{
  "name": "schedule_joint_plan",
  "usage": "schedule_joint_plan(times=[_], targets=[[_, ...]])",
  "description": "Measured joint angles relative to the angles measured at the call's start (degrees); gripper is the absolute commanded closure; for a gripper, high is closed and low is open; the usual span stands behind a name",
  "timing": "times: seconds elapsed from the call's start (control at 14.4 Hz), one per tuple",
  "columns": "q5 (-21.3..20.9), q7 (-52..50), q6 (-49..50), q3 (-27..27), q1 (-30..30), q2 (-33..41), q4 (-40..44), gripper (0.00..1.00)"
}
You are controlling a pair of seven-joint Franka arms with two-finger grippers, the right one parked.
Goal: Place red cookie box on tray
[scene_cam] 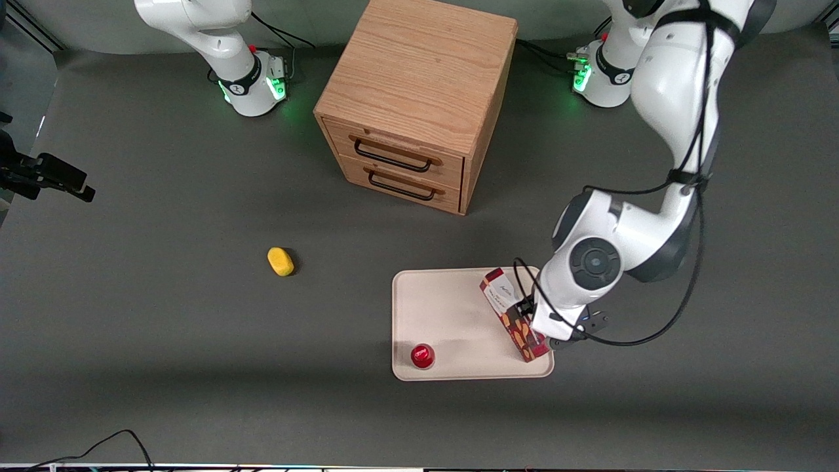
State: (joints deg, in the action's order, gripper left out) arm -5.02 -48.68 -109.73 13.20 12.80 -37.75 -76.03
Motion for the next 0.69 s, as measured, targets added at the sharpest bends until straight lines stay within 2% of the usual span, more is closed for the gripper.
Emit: schedule_joint_plan(times=[0.14, 0.35, 0.48, 0.69], targets=[[2.97, 6.95, 8.66, -0.42, -2.08, 4.88, 0.82, 0.00], [4.28, 17.60, 15.82, -4.73, -4.33, 12.36, -0.95, 0.00], [6.68, 27.00, 13.88, -9.69, -4.67, 18.39, -7.62, 0.00], [8.27, 38.94, 6.00, -16.44, -4.96, 29.10, -23.79, 0.00]])
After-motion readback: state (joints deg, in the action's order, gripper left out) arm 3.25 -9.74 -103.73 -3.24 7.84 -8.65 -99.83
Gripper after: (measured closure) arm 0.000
